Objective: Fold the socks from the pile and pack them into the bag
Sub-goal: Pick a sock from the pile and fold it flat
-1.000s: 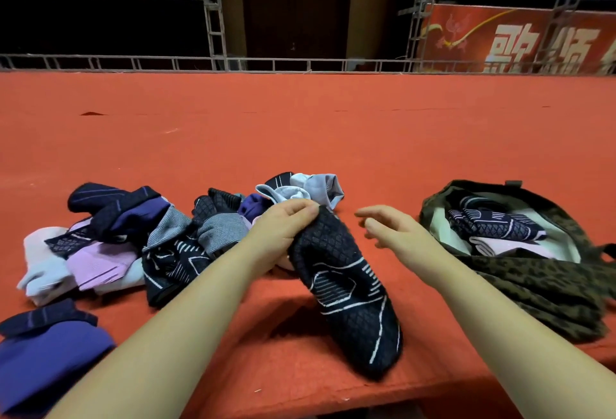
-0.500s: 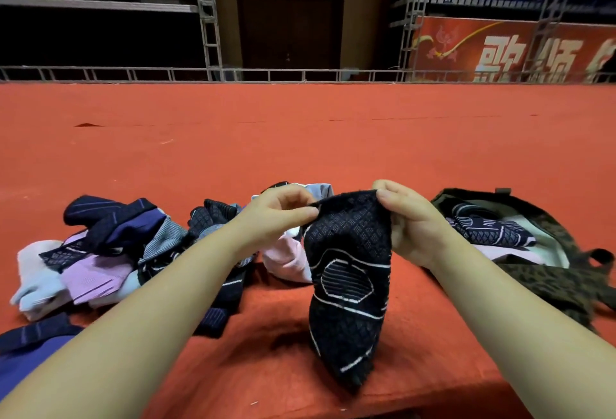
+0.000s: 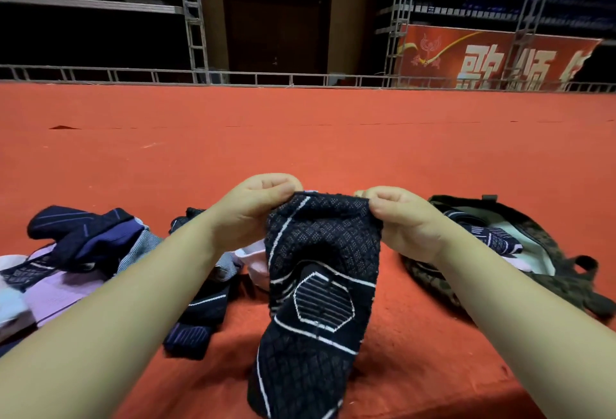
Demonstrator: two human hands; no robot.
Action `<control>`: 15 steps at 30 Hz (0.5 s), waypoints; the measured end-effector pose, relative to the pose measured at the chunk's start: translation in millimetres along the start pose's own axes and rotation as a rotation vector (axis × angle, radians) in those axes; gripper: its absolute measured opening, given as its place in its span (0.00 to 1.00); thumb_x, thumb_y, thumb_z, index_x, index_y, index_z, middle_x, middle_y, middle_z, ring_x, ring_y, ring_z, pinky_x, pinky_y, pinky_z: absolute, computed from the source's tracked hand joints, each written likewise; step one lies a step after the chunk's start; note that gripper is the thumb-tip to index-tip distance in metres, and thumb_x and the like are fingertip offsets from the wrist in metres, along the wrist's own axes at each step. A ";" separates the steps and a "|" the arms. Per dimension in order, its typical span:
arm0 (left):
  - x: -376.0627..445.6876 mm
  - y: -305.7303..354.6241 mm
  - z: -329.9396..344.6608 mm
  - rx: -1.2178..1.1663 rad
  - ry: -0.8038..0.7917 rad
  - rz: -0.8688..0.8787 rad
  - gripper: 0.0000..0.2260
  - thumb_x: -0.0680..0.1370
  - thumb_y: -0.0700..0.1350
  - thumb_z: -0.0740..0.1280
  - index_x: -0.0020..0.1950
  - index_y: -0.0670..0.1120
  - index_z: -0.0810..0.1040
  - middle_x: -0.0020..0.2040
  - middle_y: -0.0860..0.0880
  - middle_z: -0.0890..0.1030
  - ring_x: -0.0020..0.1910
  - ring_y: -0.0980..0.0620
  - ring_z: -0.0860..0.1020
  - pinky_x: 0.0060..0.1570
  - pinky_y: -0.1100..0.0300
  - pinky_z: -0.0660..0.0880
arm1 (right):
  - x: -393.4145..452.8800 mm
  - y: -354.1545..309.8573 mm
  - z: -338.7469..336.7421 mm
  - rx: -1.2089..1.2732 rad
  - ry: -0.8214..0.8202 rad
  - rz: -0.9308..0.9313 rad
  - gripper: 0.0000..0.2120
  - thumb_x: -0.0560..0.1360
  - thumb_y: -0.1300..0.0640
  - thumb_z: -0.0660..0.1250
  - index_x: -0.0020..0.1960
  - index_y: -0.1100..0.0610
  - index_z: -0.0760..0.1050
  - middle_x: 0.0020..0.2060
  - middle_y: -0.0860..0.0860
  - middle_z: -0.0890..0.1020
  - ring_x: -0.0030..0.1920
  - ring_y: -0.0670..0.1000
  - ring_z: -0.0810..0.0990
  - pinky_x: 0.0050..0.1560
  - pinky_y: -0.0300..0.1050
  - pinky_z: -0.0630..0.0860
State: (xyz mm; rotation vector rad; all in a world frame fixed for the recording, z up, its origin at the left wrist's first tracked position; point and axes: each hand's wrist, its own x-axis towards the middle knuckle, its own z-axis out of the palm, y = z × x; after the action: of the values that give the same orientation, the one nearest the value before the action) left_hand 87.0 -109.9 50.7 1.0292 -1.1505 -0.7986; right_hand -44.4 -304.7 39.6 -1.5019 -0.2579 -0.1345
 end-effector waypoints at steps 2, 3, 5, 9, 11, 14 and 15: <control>3.9 0.8 -3.5 -0.068 -0.107 0.023 0.15 0.64 0.57 0.77 0.32 0.49 0.76 0.27 0.53 0.73 0.26 0.55 0.71 0.27 0.65 0.67 | 4.9 2.5 -5.5 -0.042 -0.022 0.022 0.18 0.59 0.42 0.79 0.28 0.51 0.74 0.40 0.46 0.79 0.41 0.46 0.77 0.43 0.38 0.72; 6.8 -0.1 -5.3 -0.088 -0.134 0.047 0.15 0.64 0.56 0.77 0.32 0.49 0.75 0.29 0.52 0.72 0.29 0.53 0.69 0.30 0.62 0.65 | 7.0 3.5 -7.4 -0.073 -0.018 0.042 0.18 0.59 0.41 0.79 0.28 0.51 0.74 0.43 0.45 0.80 0.43 0.45 0.78 0.44 0.37 0.73; 13.5 -2.9 -9.1 -0.089 -0.127 0.061 0.14 0.65 0.55 0.77 0.33 0.49 0.75 0.32 0.52 0.72 0.34 0.50 0.67 0.34 0.57 0.62 | 8.7 5.3 -12.5 -0.068 0.041 0.083 0.20 0.56 0.41 0.80 0.27 0.51 0.73 0.40 0.47 0.79 0.40 0.46 0.77 0.41 0.38 0.74; 20.9 -11.1 -23.9 0.094 0.024 -0.011 0.15 0.65 0.58 0.77 0.34 0.50 0.76 0.34 0.50 0.70 0.32 0.54 0.69 0.33 0.64 0.68 | 10.5 3.3 -18.8 0.012 0.105 0.055 0.21 0.54 0.46 0.82 0.27 0.50 0.69 0.33 0.47 0.75 0.31 0.45 0.73 0.31 0.35 0.72; 23.1 -7.9 -28.6 0.301 0.096 -0.028 0.11 0.66 0.56 0.73 0.33 0.51 0.76 0.33 0.49 0.70 0.31 0.56 0.68 0.32 0.66 0.67 | 10.5 -1.1 -20.6 -0.078 0.095 0.096 0.17 0.59 0.54 0.78 0.26 0.50 0.69 0.33 0.49 0.74 0.32 0.46 0.73 0.32 0.36 0.73; 29.4 3.7 -35.1 0.492 0.120 -0.019 0.07 0.64 0.53 0.69 0.31 0.51 0.76 0.35 0.46 0.69 0.32 0.57 0.68 0.32 0.66 0.65 | 13.1 -9.5 -28.1 -0.181 0.068 0.201 0.11 0.67 0.63 0.68 0.30 0.53 0.70 0.29 0.48 0.76 0.31 0.45 0.77 0.36 0.38 0.76; 33.0 5.0 -38.7 0.539 0.114 -0.032 0.08 0.62 0.51 0.70 0.31 0.51 0.74 0.35 0.46 0.70 0.32 0.57 0.68 0.33 0.65 0.65 | 16.6 -11.7 -31.0 -0.192 0.099 0.206 0.09 0.67 0.63 0.67 0.32 0.54 0.69 0.28 0.47 0.76 0.31 0.44 0.77 0.36 0.38 0.77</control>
State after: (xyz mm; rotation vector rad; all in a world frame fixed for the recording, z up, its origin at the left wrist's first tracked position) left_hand 132.5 -129.4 63.3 1.5191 -1.2836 -0.4505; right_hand -28.6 -335.2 53.6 -1.6977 -0.0096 -0.0704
